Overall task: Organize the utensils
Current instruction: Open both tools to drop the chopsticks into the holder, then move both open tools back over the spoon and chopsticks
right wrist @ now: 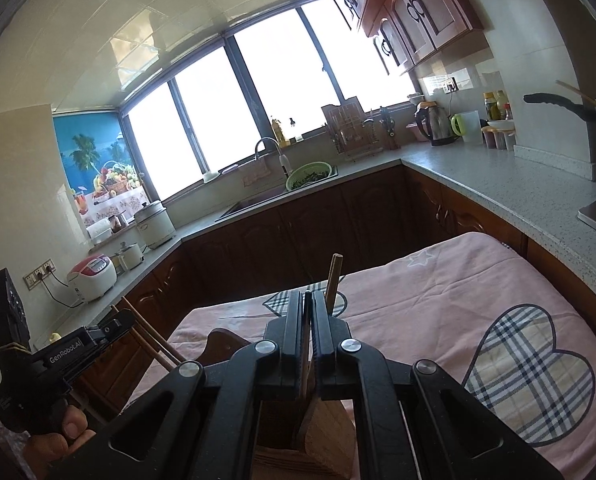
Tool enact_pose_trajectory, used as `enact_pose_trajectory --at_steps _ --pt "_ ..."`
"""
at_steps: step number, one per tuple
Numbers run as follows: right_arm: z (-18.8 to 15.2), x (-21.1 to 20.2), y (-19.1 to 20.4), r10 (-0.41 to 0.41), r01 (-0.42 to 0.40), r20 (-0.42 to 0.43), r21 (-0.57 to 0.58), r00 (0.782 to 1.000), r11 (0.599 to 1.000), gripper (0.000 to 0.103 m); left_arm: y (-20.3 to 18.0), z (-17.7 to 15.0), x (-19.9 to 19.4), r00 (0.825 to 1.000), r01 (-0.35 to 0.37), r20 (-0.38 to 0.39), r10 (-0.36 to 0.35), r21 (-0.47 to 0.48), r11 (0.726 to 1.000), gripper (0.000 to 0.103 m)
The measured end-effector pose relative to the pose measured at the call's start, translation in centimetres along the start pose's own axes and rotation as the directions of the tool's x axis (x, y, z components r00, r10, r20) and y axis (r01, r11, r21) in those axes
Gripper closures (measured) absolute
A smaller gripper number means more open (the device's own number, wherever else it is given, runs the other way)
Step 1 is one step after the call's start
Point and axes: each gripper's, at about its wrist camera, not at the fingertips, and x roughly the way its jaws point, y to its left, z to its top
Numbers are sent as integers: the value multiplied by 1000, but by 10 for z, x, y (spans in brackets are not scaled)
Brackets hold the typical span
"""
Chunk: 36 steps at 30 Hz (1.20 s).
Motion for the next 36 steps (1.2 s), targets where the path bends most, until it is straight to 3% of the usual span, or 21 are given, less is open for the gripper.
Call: enact_pose_trajectory --at_steps 9,11,12,14,16,17,18,20,22,24,36 --pt "2 2 -7 -3 4 -19 20 1000 1000 95 8 7 -6 1000 5 -30 -5 -9 1000 98" --pt "2 4 -8 -2 3 -27 26 1000 1000 93 12 9 -8 999 23 -41 -24 -20 1000 81" --pt "2 4 -9 5 -4 -30 34 1000 999 92 13 10 -11 999 22 -35 -23 -22 1000 78" --pt "3 2 -11 11 -9 -32 48 999 999 85 15 10 -18 1000 18 -20 -18 -14 1000 73" --pt "3 -3 -13 18 -16 -20 61 1000 998 61 15 10 -24 1000 16 -15 -16 -10 1000 69" --pt "3 -5 -14 22 -21 -11 70 1000 997 56 16 9 -28 1000 17 -14 -17 -10 1000 66" --pt "3 -9 -15 27 -27 -2 78 1000 997 53 17 7 -32 1000 15 -14 -15 -11 1000 63" --pt "4 -16 -15 36 -37 11 94 999 995 52 19 3 -42 1000 7 -15 -7 -13 1000 48" --pt "4 -26 -14 50 -52 27 103 998 993 31 23 -2 -55 1000 -1 -14 1 -21 1000 36" --pt "1 -39 -14 56 -61 54 102 997 993 20 26 -9 -71 1000 -10 -14 10 -21 1000 33" --pt "-31 -109 -13 43 -47 43 88 998 995 19 36 -45 -160 993 -75 -94 73 -18 997 32"
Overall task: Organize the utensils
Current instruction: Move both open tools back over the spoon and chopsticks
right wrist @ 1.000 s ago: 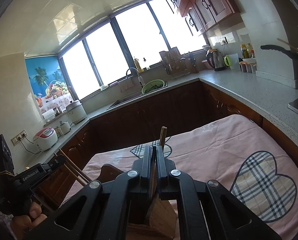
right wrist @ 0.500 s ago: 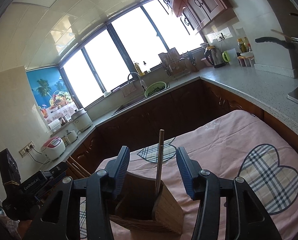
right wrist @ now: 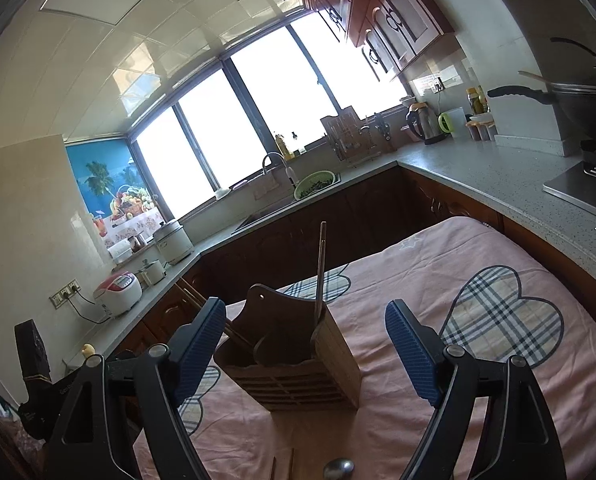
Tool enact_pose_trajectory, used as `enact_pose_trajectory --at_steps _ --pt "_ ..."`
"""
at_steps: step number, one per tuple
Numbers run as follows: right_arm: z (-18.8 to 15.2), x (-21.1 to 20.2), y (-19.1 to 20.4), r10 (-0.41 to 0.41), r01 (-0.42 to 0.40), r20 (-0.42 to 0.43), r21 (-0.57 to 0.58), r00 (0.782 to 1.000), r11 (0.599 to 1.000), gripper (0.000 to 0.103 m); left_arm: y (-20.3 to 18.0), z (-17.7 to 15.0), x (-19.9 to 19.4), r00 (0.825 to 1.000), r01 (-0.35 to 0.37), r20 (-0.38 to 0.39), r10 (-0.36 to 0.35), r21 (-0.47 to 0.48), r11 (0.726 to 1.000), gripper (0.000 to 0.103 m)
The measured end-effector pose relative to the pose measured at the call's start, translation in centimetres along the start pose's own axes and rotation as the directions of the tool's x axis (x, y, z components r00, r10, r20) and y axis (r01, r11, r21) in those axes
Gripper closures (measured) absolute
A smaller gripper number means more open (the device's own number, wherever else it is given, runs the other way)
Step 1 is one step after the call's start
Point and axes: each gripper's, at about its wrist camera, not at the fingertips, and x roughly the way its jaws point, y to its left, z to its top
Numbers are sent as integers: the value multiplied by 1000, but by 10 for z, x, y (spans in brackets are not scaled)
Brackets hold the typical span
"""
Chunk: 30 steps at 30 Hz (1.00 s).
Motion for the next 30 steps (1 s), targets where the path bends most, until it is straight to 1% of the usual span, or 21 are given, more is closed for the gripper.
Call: enact_pose_trajectory --at_steps 7,17,23,30 --pt "-15 -31 0 -21 21 -21 -7 1000 1000 19 6 -15 -43 1000 -16 -27 15 -11 1000 32" --pt "-49 -60 13 -42 39 -54 -58 998 998 19 6 -33 -77 998 -39 -40 39 -12 999 32" --pt "-75 -62 15 -48 40 -109 -76 993 996 19 4 -45 -81 996 -43 -75 43 3 999 32" --pt "-93 -61 14 -52 41 -151 -80 987 996 19 -4 -50 -78 991 -46 -128 49 27 999 32"
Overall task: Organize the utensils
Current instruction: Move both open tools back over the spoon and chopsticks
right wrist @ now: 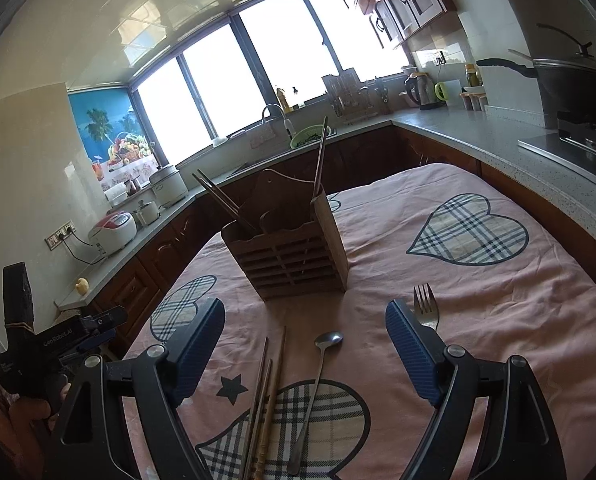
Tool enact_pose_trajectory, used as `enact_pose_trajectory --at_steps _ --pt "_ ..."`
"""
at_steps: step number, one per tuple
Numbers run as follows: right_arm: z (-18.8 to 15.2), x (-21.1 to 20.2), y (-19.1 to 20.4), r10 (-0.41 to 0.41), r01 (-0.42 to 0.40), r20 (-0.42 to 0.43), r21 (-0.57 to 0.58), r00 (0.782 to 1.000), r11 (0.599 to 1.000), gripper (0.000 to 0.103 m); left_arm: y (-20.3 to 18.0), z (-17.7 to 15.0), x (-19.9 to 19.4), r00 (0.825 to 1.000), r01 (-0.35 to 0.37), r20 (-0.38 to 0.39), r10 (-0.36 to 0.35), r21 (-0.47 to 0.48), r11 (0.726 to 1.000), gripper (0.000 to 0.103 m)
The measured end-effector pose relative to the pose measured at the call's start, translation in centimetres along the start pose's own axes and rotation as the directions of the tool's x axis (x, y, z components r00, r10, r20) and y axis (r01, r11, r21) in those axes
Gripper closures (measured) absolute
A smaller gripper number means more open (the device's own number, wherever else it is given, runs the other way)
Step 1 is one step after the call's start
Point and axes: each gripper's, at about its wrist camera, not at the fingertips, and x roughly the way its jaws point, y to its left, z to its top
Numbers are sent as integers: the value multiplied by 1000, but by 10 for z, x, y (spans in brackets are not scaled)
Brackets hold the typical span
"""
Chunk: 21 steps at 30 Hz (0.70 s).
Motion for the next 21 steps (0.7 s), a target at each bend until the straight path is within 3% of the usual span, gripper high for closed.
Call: enact_pose_trajectory --at_steps 13,21 --pt "-6 7 1 -10 10 -33 -2 999 1000 19 -9 2 16 999 -19 -42 20 22 1000 32" --pt "-15 27 1 -36 34 -99 -28 994 999 19 -13 -1 38 995 -30 -97 33 35 999 32"
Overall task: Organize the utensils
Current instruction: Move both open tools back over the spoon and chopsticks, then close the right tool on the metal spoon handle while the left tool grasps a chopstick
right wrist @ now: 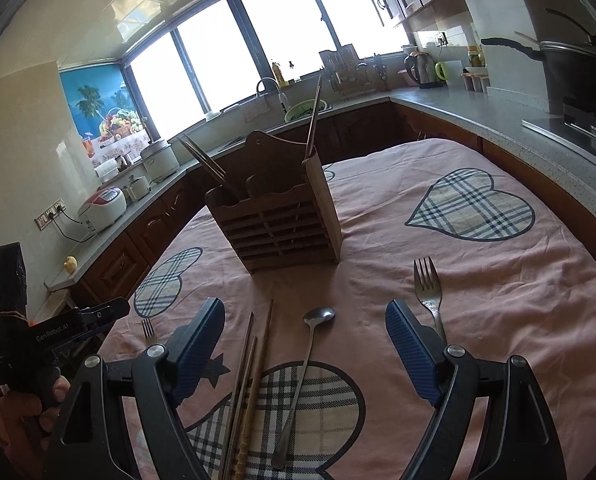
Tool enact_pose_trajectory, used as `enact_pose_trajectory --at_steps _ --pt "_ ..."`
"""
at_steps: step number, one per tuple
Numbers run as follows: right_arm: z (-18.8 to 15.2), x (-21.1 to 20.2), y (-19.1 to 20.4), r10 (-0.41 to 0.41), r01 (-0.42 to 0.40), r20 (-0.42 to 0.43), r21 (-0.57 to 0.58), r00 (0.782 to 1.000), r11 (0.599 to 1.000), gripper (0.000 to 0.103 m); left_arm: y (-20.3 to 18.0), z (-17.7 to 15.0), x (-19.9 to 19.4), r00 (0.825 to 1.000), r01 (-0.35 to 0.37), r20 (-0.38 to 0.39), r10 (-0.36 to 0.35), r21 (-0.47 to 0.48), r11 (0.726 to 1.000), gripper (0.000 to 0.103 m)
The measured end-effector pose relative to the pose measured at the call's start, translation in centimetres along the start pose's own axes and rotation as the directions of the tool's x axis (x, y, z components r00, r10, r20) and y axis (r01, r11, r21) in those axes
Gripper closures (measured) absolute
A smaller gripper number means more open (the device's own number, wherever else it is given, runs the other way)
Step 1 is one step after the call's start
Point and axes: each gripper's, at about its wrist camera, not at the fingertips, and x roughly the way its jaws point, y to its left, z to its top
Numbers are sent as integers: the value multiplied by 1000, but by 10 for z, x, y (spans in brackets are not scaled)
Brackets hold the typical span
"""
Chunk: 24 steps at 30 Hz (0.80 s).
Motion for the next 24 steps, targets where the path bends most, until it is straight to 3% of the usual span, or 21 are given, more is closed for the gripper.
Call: enact_pose_trajectory --at_steps 2,6,14,24 --pt "-3 10 1 -6 5 -32 -16 999 1000 20 -1 0 8 1000 -5 -20 5 4 1000 32" --pt "-11 34 4 -15 10 -112 -39 994 999 45 -6 0 25 998 -14 -60 15 25 1000 32" --pt "-20 75 3 -18 5 -223 -60 975 998 70 -18 4 66 988 -19 -149 29 66 998 36" --pt "-24 115 -4 -30 10 -308 -66 951 998 82 -47 19 123 973 18 -229 18 156 988 43"
